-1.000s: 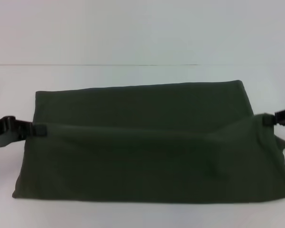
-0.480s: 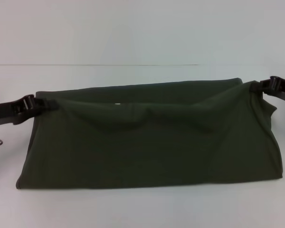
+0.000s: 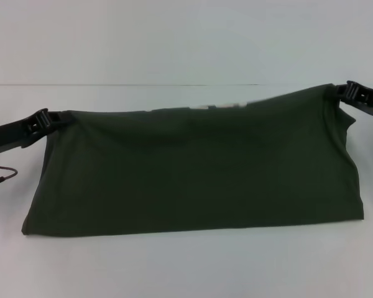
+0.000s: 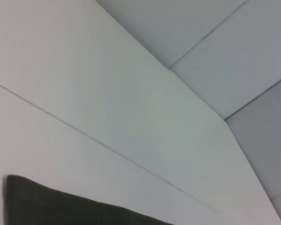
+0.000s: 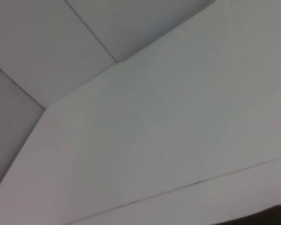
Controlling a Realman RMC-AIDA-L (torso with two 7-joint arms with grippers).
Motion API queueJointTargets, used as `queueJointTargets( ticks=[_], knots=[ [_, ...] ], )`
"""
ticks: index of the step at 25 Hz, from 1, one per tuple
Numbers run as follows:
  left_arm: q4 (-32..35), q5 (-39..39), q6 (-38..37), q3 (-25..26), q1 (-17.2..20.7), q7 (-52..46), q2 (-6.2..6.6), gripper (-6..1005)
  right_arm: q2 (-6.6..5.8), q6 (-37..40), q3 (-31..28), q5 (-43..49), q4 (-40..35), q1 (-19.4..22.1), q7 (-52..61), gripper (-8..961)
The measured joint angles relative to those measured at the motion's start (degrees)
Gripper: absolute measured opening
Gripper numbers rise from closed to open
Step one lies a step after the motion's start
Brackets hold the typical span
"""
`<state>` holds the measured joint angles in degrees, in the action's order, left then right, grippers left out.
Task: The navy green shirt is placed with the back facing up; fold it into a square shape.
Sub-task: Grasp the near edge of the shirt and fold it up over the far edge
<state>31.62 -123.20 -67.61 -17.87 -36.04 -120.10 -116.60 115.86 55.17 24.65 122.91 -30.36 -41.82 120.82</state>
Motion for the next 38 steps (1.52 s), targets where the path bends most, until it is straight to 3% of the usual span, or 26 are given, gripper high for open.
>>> queueJointTargets(
  ticks=[8,15,27,38],
  knots=[
    [-0.1,3.3,5.7,-0.1,-0.4,4.2,-2.61,89,1.85,-8.6,0.1,-1.5,2.7,-1.3,-4.5,53],
    [-0.9,5.6,9.7,-0.2,-1.2,7.2,-3.7,90,3.53,-15.3,0.0,-1.6,4.4,-2.7,-8.3,78],
    [-2.8,7.9,19.1,-0.2,-3.5,14.2,-6.29,93,3.79,-20.0,0.6,-5.7,7.6,-3.4,-14.1,120],
    [-3.7,12.0,22.4,-0.2,-3.7,18.3,-7.23,95,4.18,-21.8,0.8,-7.3,8.5,-4.3,-17.5,158]
  ],
)
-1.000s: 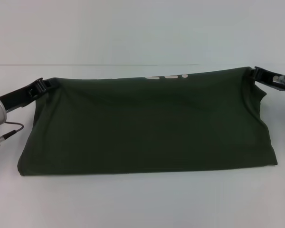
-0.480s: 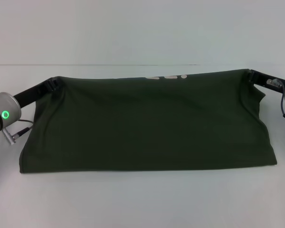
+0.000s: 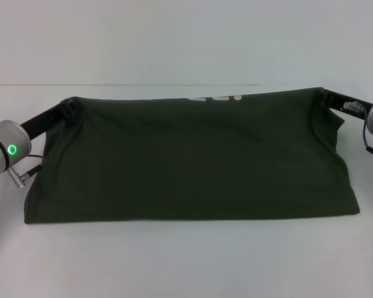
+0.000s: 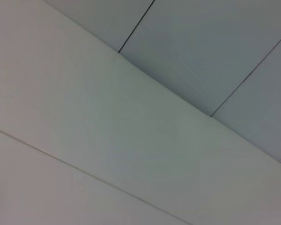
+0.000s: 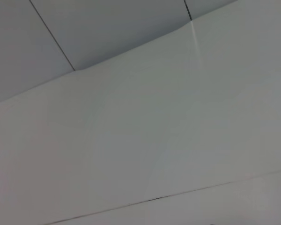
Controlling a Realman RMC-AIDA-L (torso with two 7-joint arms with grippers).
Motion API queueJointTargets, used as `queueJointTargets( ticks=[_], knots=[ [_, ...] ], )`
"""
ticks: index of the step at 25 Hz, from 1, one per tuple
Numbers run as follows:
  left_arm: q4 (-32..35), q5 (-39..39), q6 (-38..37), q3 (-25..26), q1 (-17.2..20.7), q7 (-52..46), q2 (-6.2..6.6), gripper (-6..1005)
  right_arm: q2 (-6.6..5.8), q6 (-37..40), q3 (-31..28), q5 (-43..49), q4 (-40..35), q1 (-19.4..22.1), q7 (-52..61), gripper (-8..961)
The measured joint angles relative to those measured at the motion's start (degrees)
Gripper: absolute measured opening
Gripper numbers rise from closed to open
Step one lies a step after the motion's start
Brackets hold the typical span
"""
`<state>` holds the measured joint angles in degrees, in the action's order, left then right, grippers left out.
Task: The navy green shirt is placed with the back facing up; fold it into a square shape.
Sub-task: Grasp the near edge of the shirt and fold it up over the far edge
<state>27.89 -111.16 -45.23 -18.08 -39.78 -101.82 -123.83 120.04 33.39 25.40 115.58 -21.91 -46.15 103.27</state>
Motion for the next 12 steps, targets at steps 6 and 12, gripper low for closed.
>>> queueJointTargets(
  ticks=[6,12],
  knots=[
    [-3.5,7.1,2.6,0.1,-0.1,8.5,-0.12,97,0.05,-1.0,0.0,-5.5,2.6,-0.5,-8.3,179],
    [-7.7,16.9,5.6,0.4,0.0,19.3,-0.18,186,-0.01,-1.5,0.0,-8.7,3.4,-0.2,-11.0,271]
  ],
)
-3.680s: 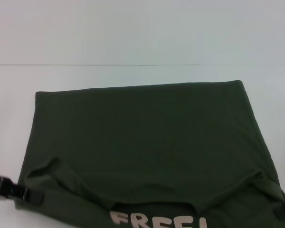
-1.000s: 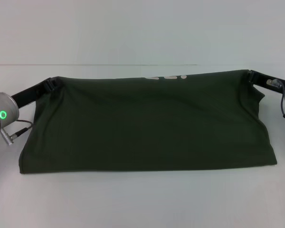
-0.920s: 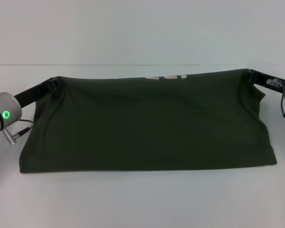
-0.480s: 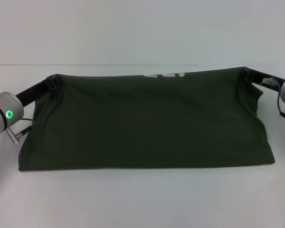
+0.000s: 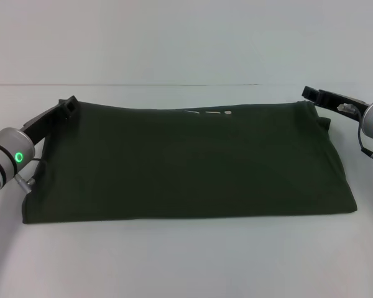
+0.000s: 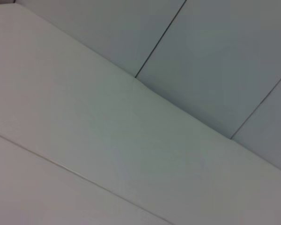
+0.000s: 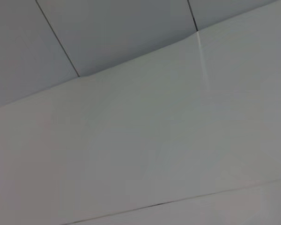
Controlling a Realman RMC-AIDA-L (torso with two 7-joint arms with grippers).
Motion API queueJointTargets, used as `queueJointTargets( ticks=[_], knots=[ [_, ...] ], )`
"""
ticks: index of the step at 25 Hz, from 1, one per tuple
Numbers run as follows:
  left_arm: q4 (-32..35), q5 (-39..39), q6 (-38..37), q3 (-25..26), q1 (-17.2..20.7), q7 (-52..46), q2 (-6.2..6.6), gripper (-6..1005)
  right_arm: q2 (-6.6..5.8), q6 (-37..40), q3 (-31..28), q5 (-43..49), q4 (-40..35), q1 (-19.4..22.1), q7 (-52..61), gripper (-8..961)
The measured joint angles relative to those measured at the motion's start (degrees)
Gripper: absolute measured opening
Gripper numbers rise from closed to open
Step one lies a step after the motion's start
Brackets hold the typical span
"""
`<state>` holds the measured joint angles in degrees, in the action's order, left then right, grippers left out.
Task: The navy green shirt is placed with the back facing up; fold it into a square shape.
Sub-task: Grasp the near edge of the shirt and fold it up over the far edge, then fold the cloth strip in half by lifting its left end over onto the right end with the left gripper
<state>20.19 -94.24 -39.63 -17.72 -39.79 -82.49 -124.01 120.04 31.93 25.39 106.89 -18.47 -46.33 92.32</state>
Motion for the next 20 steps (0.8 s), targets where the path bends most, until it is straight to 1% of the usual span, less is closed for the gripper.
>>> queueJointTargets(
  ticks=[4,7,8,9,12,13,15,16,18,20],
  knots=[
    [-0.5,2.5,1.3,0.0,0.2,3.0,0.0,274,-0.18,1.2,0.0,-1.6,-0.4,0.8,-0.1,426],
    [0.0,3.8,1.2,0.1,0.9,3.5,0.11,341,-0.32,4.3,-0.1,-3.0,-1.2,1.9,-1.3,613],
    [0.1,4.4,1.0,0.1,1.2,3.7,0.19,379,-0.32,6.8,-0.1,-4.7,-1.7,2.8,-2.9,675],
    [0.3,4.8,0.9,0.0,1.5,3.8,0.25,418,-0.32,6.8,-0.1,-4.7,-1.7,2.8,-2.9,702],
    [0.6,5.0,-0.5,-0.3,2.6,2.3,0.61,533,-0.46,11.5,-0.1,-7.6,-2.0,4.3,-5.5,784],
    [0.7,4.5,-2.2,-0.8,3.3,0.8,1.0,572,-0.58,13.6,-0.1,-8.1,-2.2,4.8,-6.2,811],
    [0.7,3.9,-6.4,-2.8,4.8,-3.0,2.14,713,-0.85,17.9,0.2,-8.3,-2.9,5.6,-7.1,866],
    [0.7,3.6,-9.7,-4.6,6.0,-5.8,3.1,784,-1.04,20.3,0.9,-8.1,-3.7,6.2,-7.4,877],
    [0.5,3.6,-16.2,-7.7,7.9,-10.1,5.02,807,-1.33,24.9,3.5,-8.0,-5.4,7.2,-7.7,900],
    [0.5,3.4,-22.1,-9.8,9.5,-12.9,6.57,830,-1.48,28.3,7.2,-8.0,-7.5,8.2,-8.1,923]
  ],
)
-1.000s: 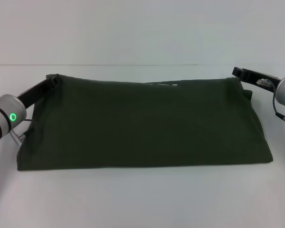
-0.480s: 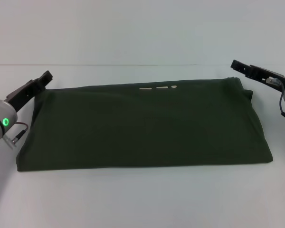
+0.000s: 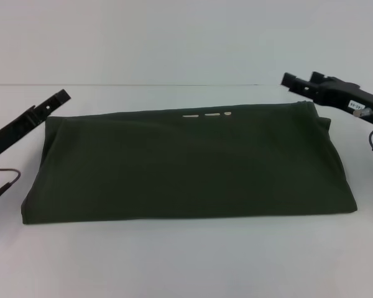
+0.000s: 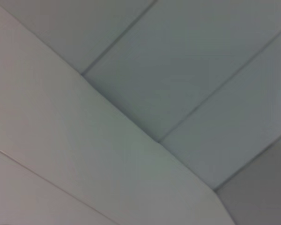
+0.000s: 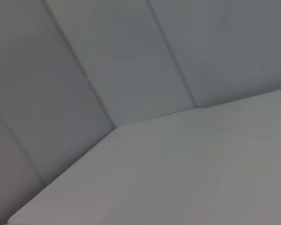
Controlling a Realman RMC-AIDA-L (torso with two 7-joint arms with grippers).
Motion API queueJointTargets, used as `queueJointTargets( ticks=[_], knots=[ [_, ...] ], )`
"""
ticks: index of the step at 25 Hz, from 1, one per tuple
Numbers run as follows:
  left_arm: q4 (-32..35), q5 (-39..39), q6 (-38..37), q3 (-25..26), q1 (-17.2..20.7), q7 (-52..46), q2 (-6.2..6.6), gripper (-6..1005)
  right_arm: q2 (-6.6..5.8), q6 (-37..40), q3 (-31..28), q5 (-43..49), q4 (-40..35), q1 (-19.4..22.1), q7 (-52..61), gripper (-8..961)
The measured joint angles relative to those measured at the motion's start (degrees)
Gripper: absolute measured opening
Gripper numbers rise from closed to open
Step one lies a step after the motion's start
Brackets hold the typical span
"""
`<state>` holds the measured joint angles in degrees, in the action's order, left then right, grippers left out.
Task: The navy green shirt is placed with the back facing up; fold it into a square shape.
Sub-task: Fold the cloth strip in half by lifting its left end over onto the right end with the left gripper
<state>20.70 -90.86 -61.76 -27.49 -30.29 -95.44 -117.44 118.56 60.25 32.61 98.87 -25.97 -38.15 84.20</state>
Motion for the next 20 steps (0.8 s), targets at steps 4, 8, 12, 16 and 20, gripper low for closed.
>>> queueJointTargets(
  ticks=[4,8,12,16,20],
  knots=[
    [0.3,-0.7,-9.8,-3.4,2.8,-8.2,3.37,840,-0.03,4.6,8.7,0.1,-3.2,1.6,-3.2,946],
    [2.0,-4.7,-12.9,-4.7,4.7,-17.5,5.8,838,0.48,5.9,15.1,0.1,-4.0,2.1,-9.0,947],
    [6.2,-12.1,-12.0,-4.5,5.0,-26.0,6.11,836,1.3,4.7,19.2,0.1,-3.0,1.6,-14.9,947],
    [7.1,-16.2,-9.8,-4.7,3.8,-27.6,6.17,836,1.62,1.9,22.2,-0.3,-0.6,0.1,-17.4,947],
    [7.0,-17.3,-9.6,-5.8,2.3,-27.7,6.19,835,1.78,1.0,23.7,-0.4,0.9,-1.0,-18.3,946]
  ],
)
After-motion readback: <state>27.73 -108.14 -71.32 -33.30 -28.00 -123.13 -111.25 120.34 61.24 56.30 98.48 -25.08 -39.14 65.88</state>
